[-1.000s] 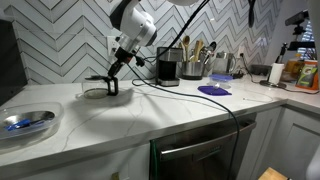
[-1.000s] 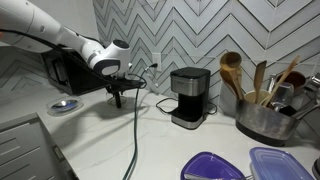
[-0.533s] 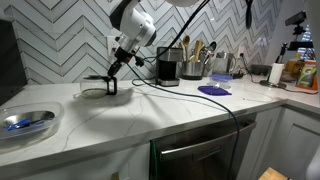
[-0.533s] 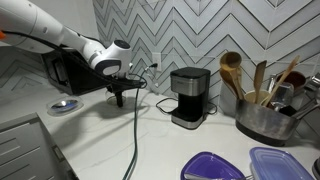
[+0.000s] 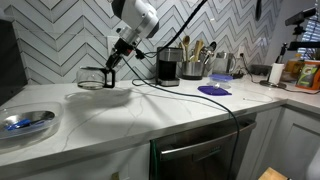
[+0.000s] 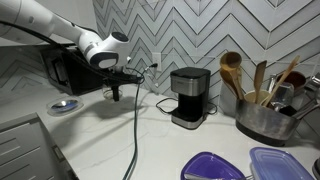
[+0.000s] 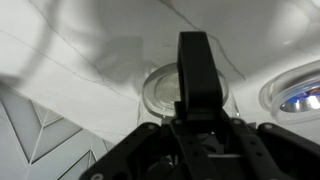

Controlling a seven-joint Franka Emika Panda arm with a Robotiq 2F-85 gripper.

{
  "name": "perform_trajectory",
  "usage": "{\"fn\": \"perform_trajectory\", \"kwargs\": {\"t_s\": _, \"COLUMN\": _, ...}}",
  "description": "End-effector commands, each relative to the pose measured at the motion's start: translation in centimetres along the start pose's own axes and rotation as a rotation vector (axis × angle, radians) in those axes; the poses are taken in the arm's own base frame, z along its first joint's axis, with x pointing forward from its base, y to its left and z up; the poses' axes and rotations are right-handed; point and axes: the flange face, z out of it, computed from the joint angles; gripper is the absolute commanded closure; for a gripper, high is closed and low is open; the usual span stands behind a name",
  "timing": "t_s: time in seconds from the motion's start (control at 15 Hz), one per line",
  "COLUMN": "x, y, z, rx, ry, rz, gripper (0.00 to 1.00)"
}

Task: Pick up the carafe and slot it onto the coffee drip pan of the coffee machine

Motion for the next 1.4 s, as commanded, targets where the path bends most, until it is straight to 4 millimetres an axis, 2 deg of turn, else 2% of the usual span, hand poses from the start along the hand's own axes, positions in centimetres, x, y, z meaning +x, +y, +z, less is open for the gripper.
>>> {"fn": "perform_trajectory", "kwargs": {"t_s": 0.0, "x": -1.1, "y": -2.9, "z": -5.6, "rx": 0.004, "ry": 0.040, "rz": 0.086, "gripper": 0.93}}
{"fn": "perform_trajectory", "kwargs": {"t_s": 0.13, "x": -2.1, "y": -3.9, "z": -8.0, "rx": -0.015, "ry": 0.049, "rz": 0.143, "gripper": 0.93}}
{"fn": "perform_trajectory", "kwargs": {"t_s": 0.4, "x": -4.9, "y": -6.2, "z": -11.6, "rx": -0.072, "ry": 0.036, "rz": 0.227, "gripper": 0.93}}
{"fn": "perform_trajectory", "kwargs": {"t_s": 0.87, "x": -11.1, "y": -10.8, "z": -15.8, "rx": -0.166, "ry": 0.036, "rz": 0.365, "gripper": 0.93}}
{"fn": "perform_trajectory", "kwargs": {"t_s": 1.07, "x": -13.6, "y": -11.8, "z": -17.7, "rx": -0.255, "ry": 0.039, "rz": 0.430, "gripper": 0.93}}
{"fn": "perform_trajectory", "kwargs": {"t_s": 1.33, "x": -15.7, "y": -11.7, "z": -20.0, "rx": -0.428, "ry": 0.003, "rz": 0.489, "gripper": 0.93}}
